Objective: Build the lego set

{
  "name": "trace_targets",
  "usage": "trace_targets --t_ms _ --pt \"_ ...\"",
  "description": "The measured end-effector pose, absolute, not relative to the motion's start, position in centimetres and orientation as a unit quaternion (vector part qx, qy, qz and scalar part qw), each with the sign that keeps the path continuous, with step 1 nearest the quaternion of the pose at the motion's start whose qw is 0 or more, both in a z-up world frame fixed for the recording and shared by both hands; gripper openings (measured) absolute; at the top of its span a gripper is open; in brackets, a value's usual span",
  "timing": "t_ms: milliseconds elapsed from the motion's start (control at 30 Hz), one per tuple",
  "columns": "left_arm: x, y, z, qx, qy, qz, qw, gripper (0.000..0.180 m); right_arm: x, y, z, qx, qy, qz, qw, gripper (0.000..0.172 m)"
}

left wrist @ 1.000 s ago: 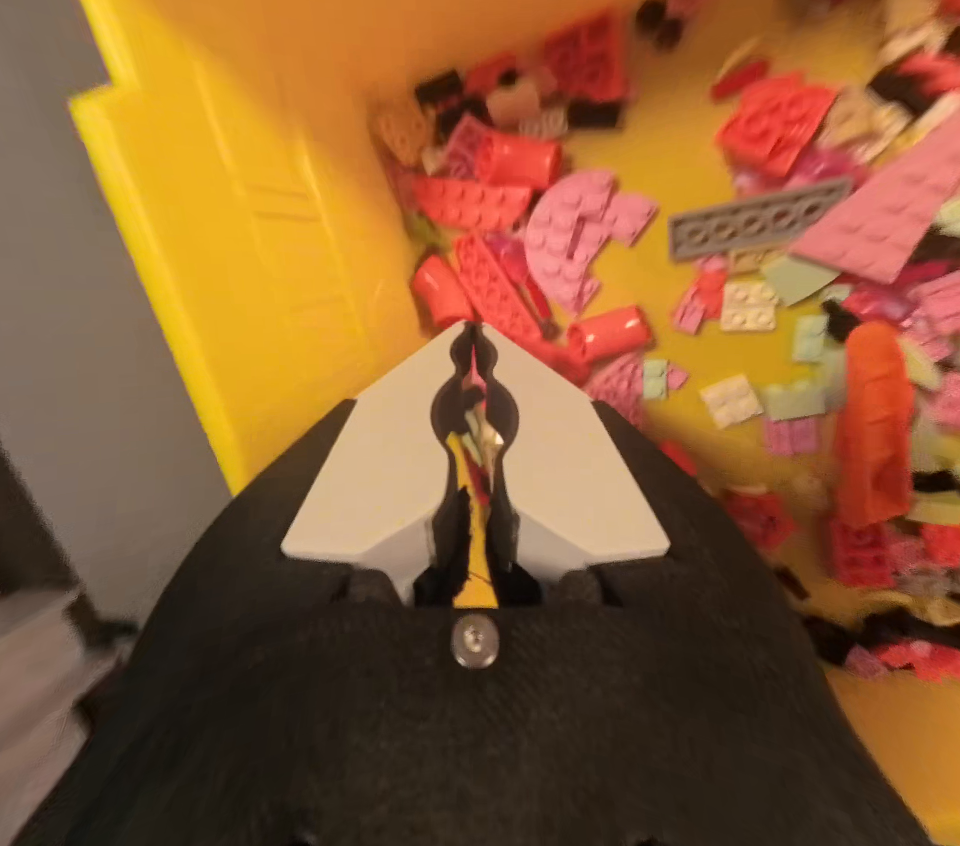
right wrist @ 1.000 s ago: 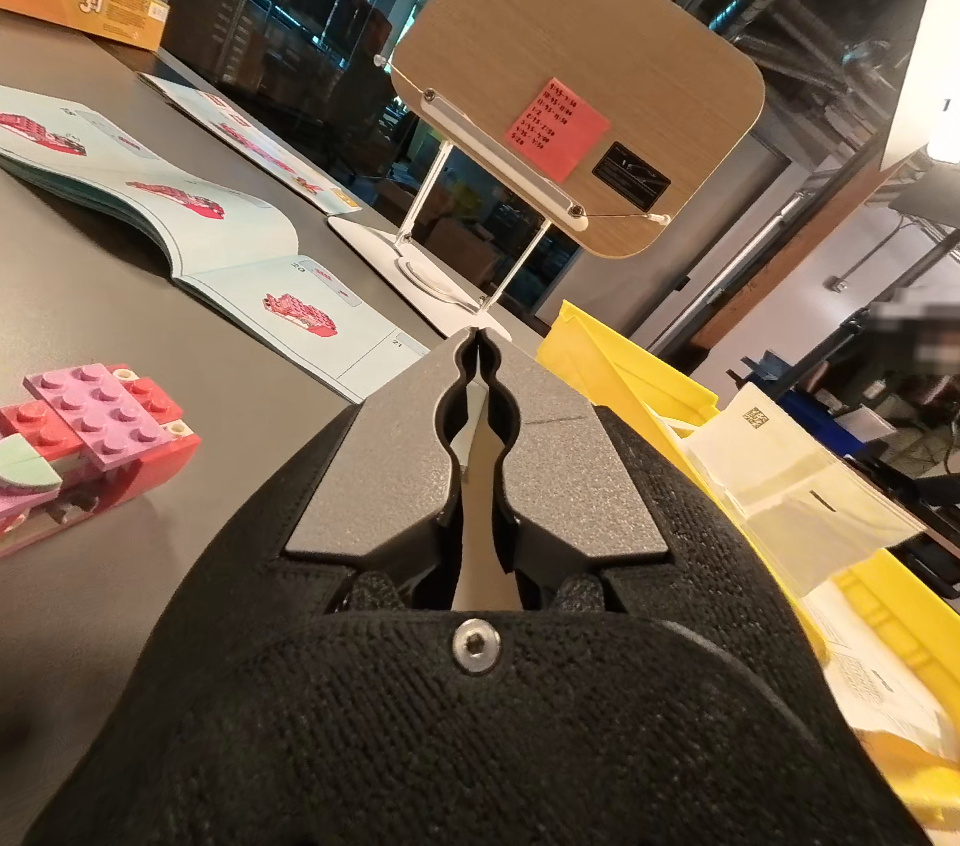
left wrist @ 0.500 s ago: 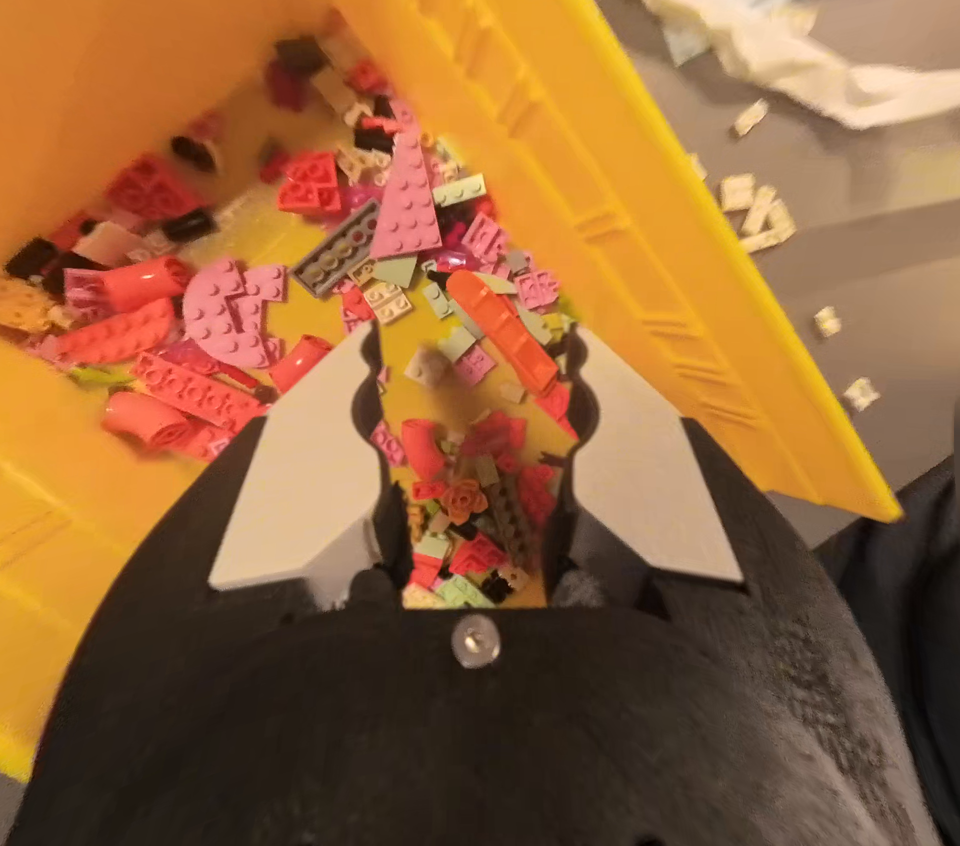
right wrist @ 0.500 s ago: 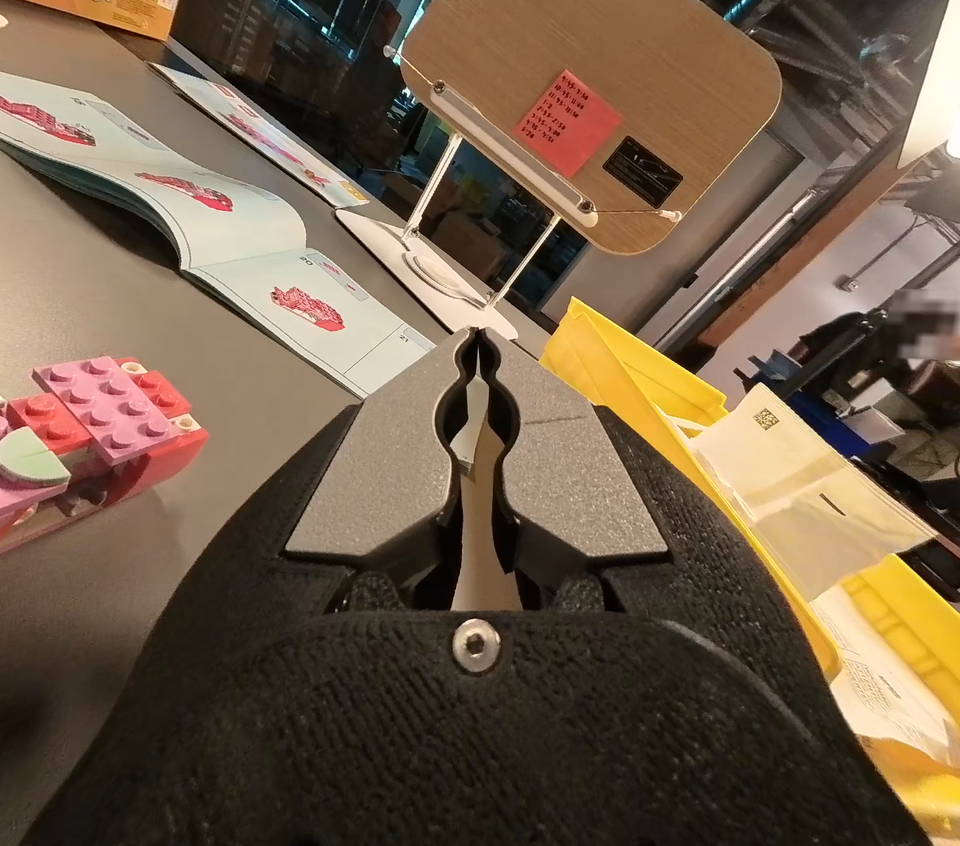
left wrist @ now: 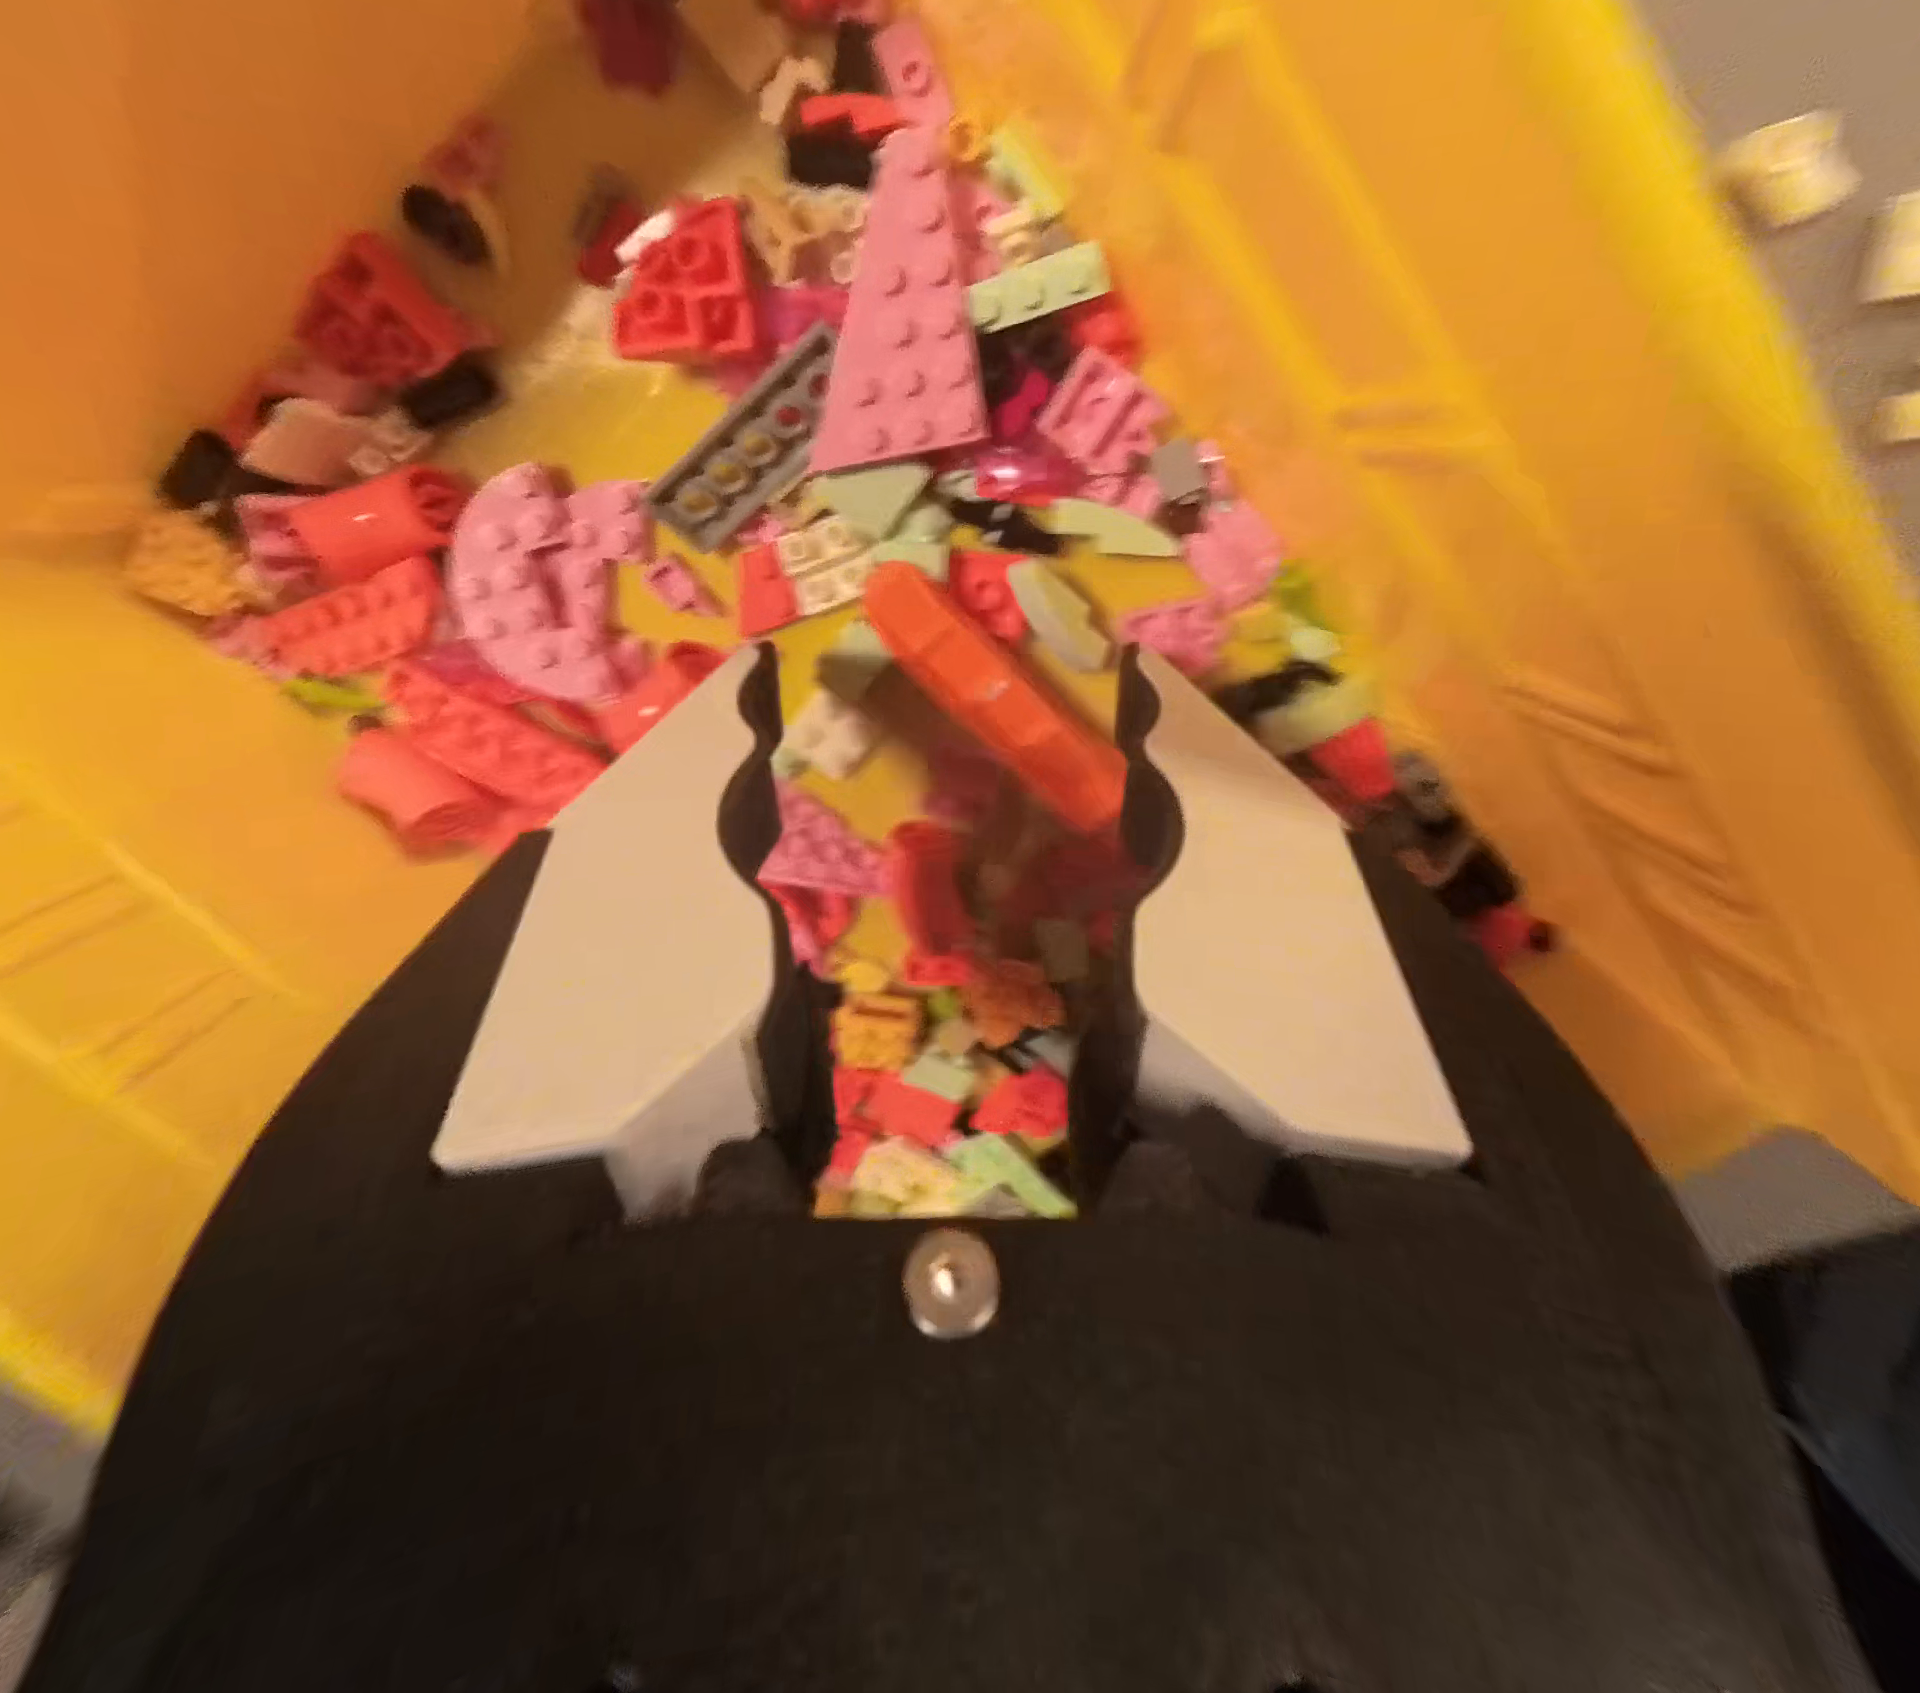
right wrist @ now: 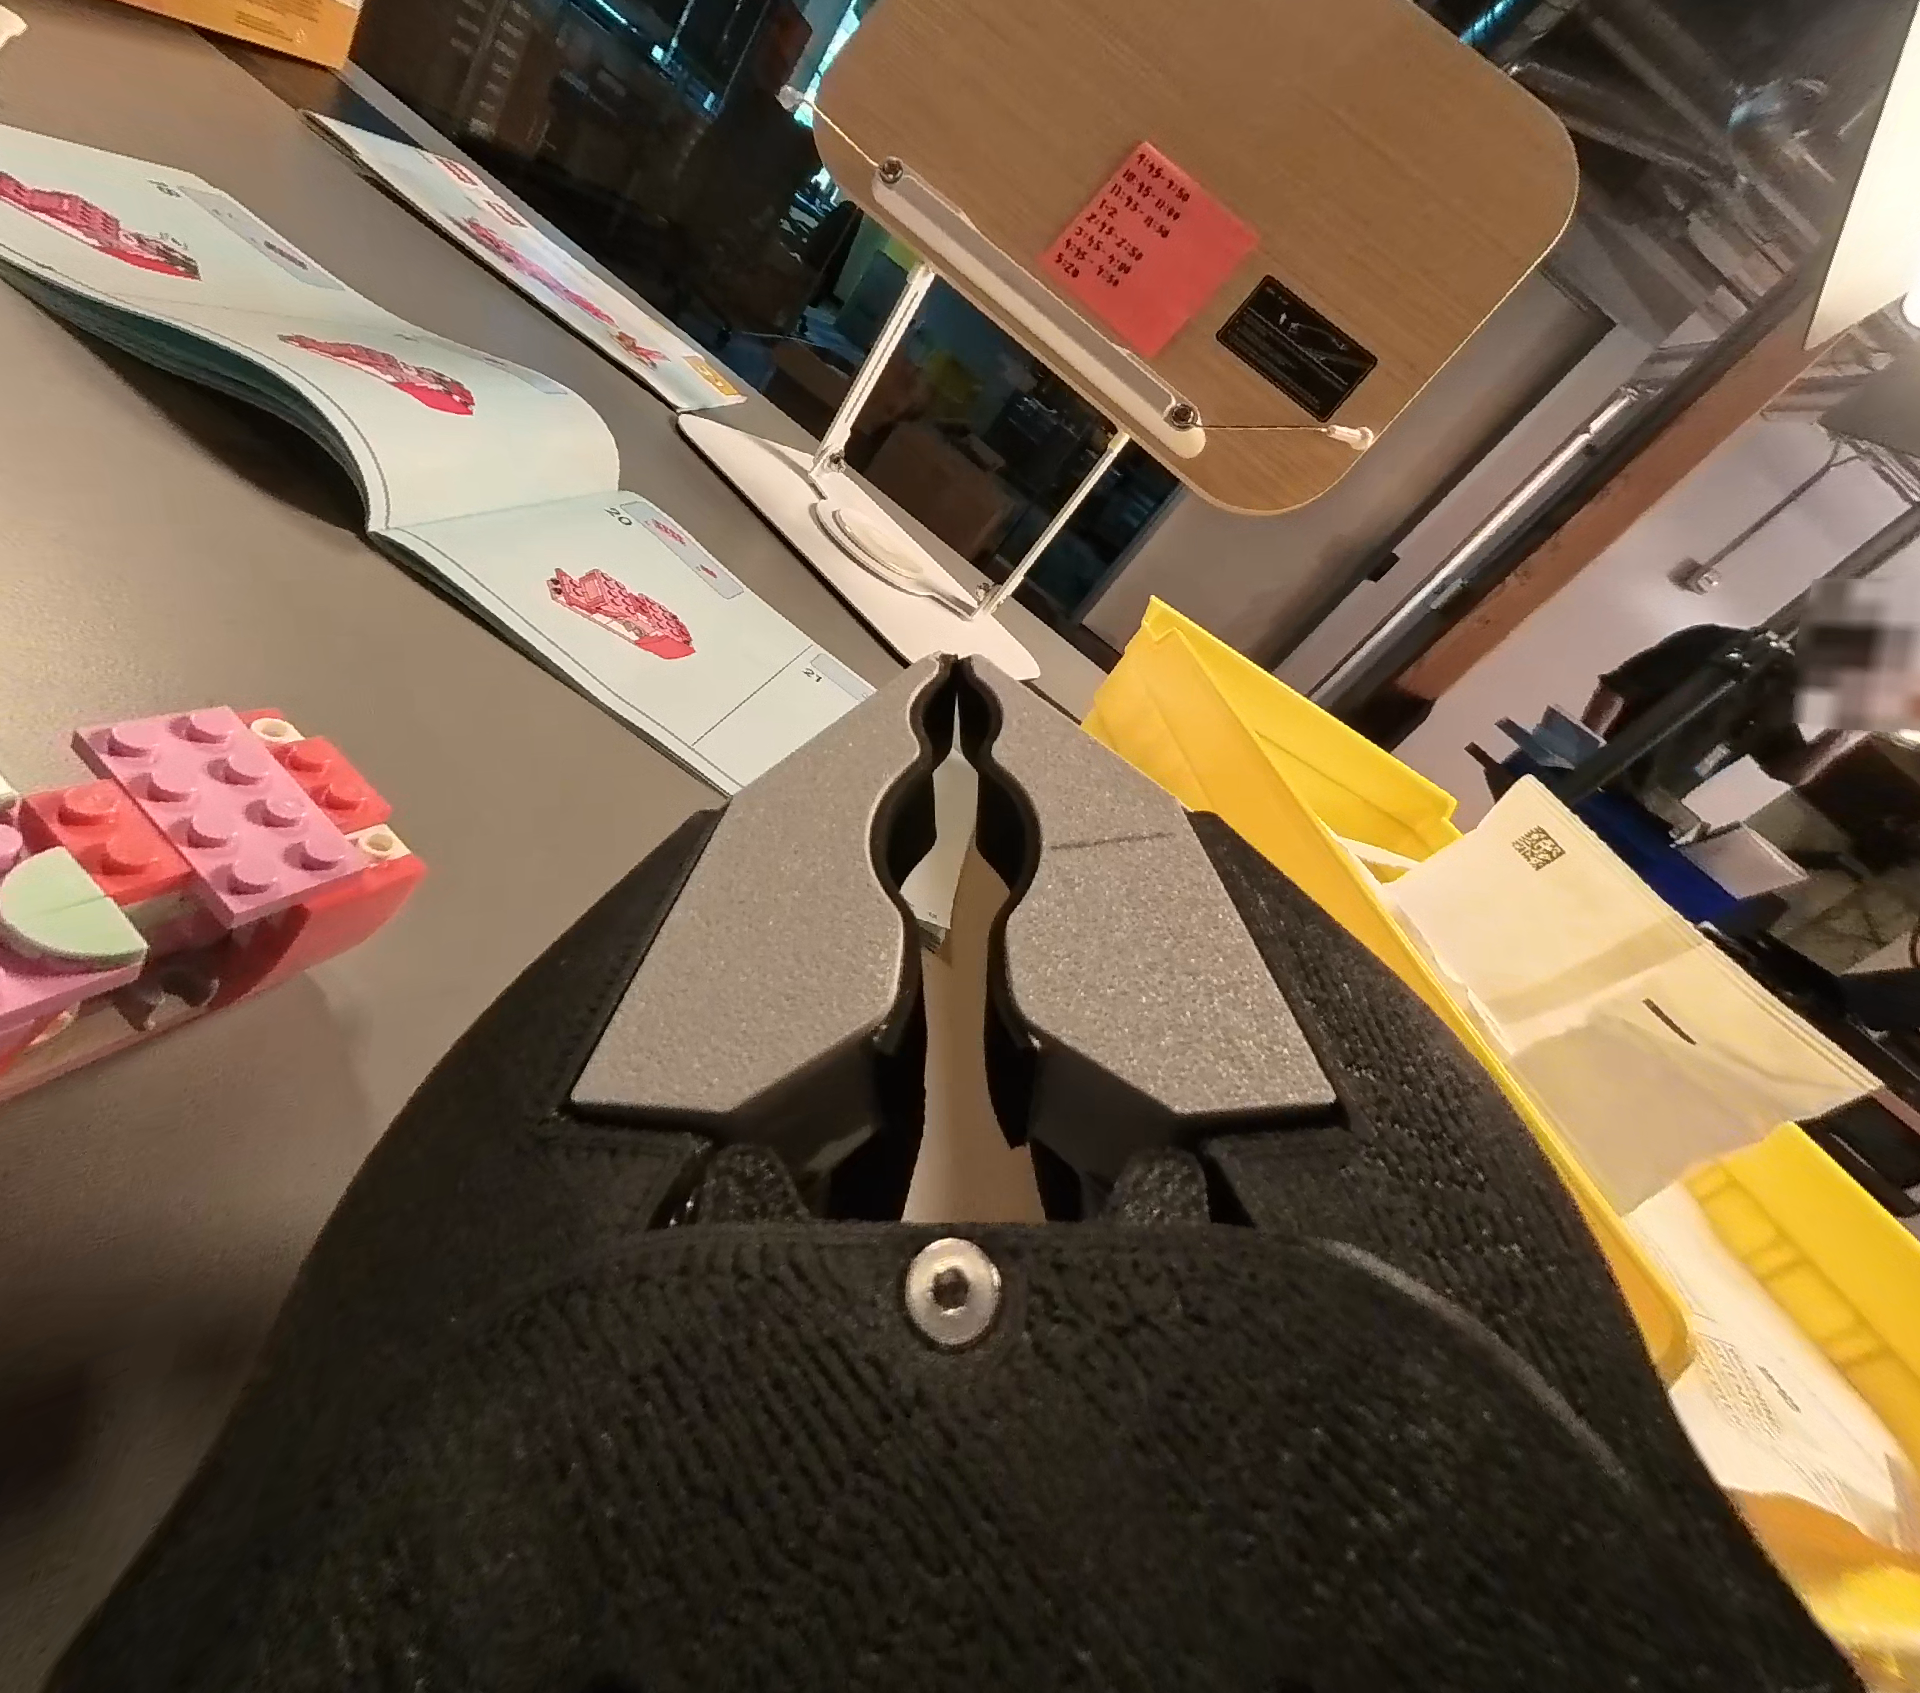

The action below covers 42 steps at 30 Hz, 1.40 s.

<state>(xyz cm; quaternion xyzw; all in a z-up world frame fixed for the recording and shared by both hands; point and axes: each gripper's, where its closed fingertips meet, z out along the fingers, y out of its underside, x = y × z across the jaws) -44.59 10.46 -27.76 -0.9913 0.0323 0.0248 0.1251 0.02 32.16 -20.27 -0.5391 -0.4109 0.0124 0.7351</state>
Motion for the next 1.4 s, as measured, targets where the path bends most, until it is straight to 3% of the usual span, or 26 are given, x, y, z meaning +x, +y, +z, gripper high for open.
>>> trace_targets --t_ms 167,367,567,667,767,867,1000,1133,1267,1333,1367,1400 --pt "-39.6 9.1 -27.1 -0.979 0.049 -0.149 0.13 0.061 0.0 32.1 -20.3 -0.538 -0.412 0.012 0.735 0.0" --pt "-38.5 8.1 -27.7 -0.975 0.142 -0.112 0.127 0.063 -0.1 32.1 -20.3 -0.537 -0.415 0.007 0.734 0.0" --pt "-42.8 8.3 -28.5 -0.98 0.157 0.048 0.112 0.061 -0.1 32.1 -20.4 -0.536 -0.417 0.003 0.734 0.0" --pt "-46.1 9.6 -27.3 -0.979 0.077 0.11 0.156 0.024 -0.1 32.1 -20.3 -0.536 -0.416 0.004 0.734 0.0" --pt "-46.8 11.9 -24.9 -0.971 0.001 0.042 0.237 0.015 -0.1 32.1 -20.3 -0.536 -0.416 0.005 0.734 0.0" --pt "-47.9 13.8 -23.7 -0.965 -0.023 0.013 0.261 0.018 -0.1 32.1 -20.4 -0.537 -0.417 0.005 0.733 0.0" --pt "-48.5 15.4 -25.6 -0.98 -0.033 -0.017 0.197 0.029 0.1 32.4 -20.5 -0.541 -0.414 -0.009 0.732 0.0" --pt "-47.5 16.5 -28.0 -0.989 -0.028 -0.066 0.131 0.06 0.1 32.7 -20.9 -0.545 -0.421 -0.034 0.724 0.0" --pt "-46.4 16.6 -28.9 -0.992 -0.006 -0.072 0.104 0.072 0.1 32.6 -21.0 -0.542 -0.427 -0.046 0.722 0.0" --pt "-46.5 16.2 -28.8 -0.994 -0.001 -0.056 0.095 0.057 0.0 32.6 -21.0 -0.541 -0.43 -0.047 0.722 0.0" --pt "-47.1 15.6 -28.8 -0.996 0.003 -0.03 0.079 0.031 -0.1 32.6 -21.1 -0.54 -0.432 -0.046 0.721 0.0" --pt "-47.6 15.0 -28.9 -0.998 0.011 -0.011 0.065 0.017 -0.2 32.5 -21.1 -0.539 -0.434 -0.046 0.721 0.0"
